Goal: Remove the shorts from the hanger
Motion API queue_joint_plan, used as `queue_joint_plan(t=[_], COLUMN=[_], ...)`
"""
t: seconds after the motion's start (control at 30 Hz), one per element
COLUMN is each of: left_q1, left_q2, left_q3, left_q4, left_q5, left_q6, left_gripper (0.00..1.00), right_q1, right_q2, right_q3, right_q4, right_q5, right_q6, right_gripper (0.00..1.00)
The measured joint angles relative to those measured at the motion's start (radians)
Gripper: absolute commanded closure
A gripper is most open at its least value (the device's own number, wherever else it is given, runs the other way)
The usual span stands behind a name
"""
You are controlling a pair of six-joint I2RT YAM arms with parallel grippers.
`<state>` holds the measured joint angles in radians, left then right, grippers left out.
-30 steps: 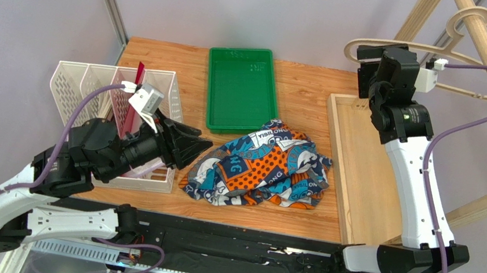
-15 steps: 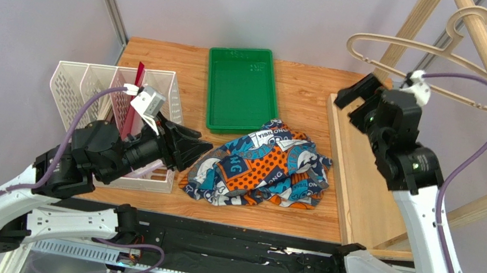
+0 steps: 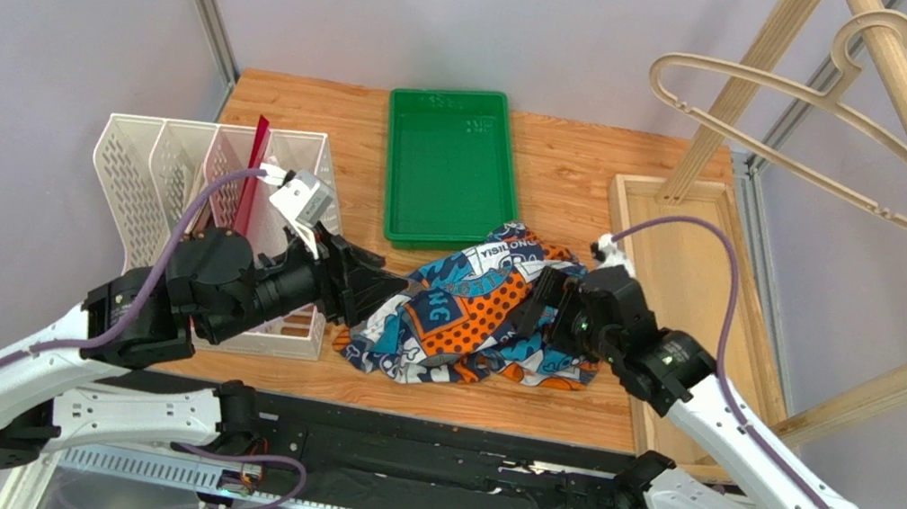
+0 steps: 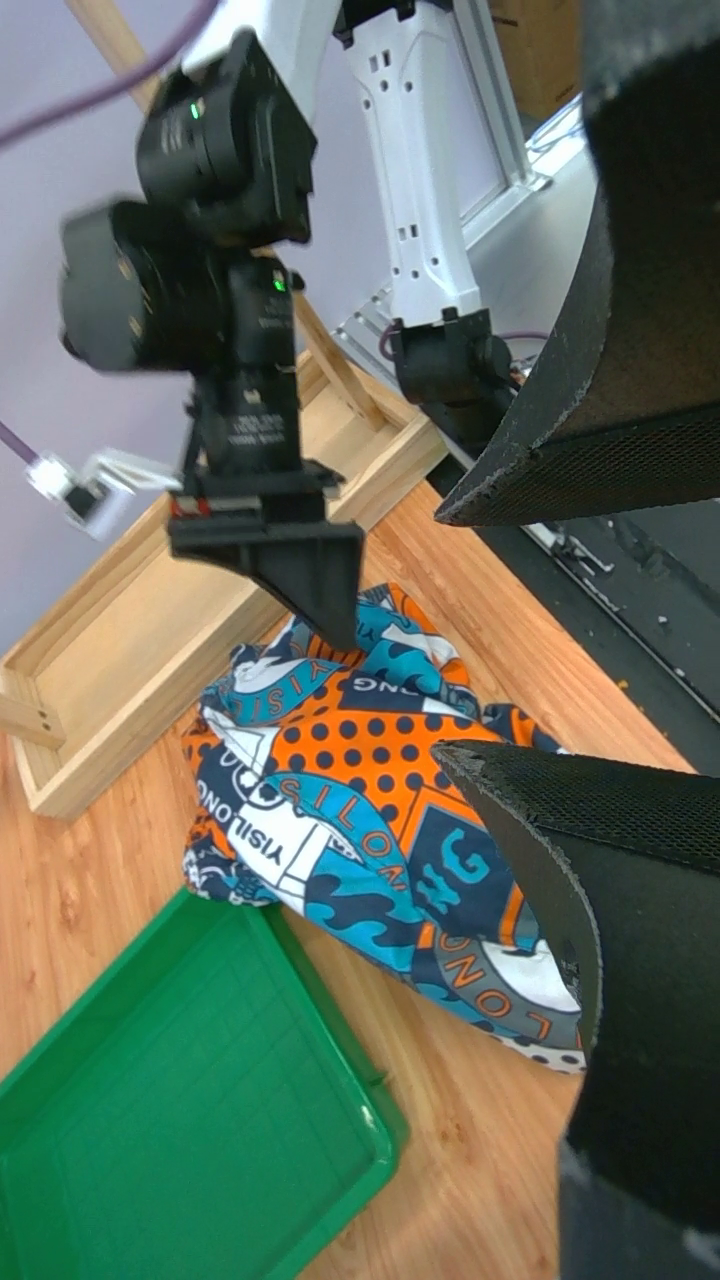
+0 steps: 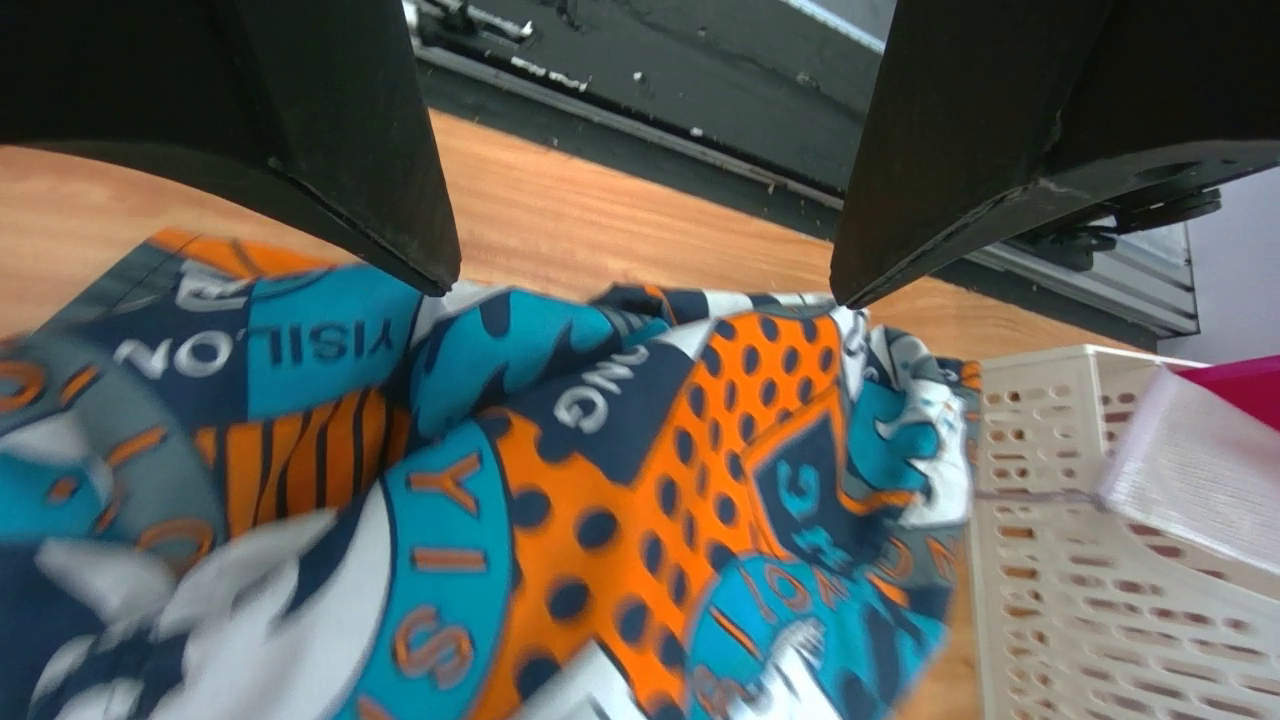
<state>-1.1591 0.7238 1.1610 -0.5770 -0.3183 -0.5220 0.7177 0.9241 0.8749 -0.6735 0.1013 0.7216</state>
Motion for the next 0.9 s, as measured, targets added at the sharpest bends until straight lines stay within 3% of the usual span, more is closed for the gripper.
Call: queue_joint_plan(t=[0.13, 0.43, 0.8, 0.9], left_q1=[0.0, 0.0, 0.0, 0.0], left_q2=[0.0, -0.009, -0.016, -0.016], left_q3=[-0.019, -0.065, -0.065, -0.065], left_q4=[-0.003, -0.003, -0.003, -0.003], left_q5=[0.013, 0.029, 0.035, 0.037], left_q6=[-0.015, -0.04, -0.045, -0.049], left_gripper=[0.4, 0.4, 0.4, 0.4], right_q1=[0.008, 0.008, 0.05, 0.069], right_q2=[-0.016, -0.016, 0.337, 0.405], right_q3=[-0.156, -0.266, -0.224, -0.186], right_q4=[0.048, 0.14, 0.251, 0.282], right_q5=[-0.033, -0.011, 0.029, 0.048], right_q6=[0.17, 0.414, 0.479, 0.475], right_gripper=[0.0, 0.0, 0.0, 0.04])
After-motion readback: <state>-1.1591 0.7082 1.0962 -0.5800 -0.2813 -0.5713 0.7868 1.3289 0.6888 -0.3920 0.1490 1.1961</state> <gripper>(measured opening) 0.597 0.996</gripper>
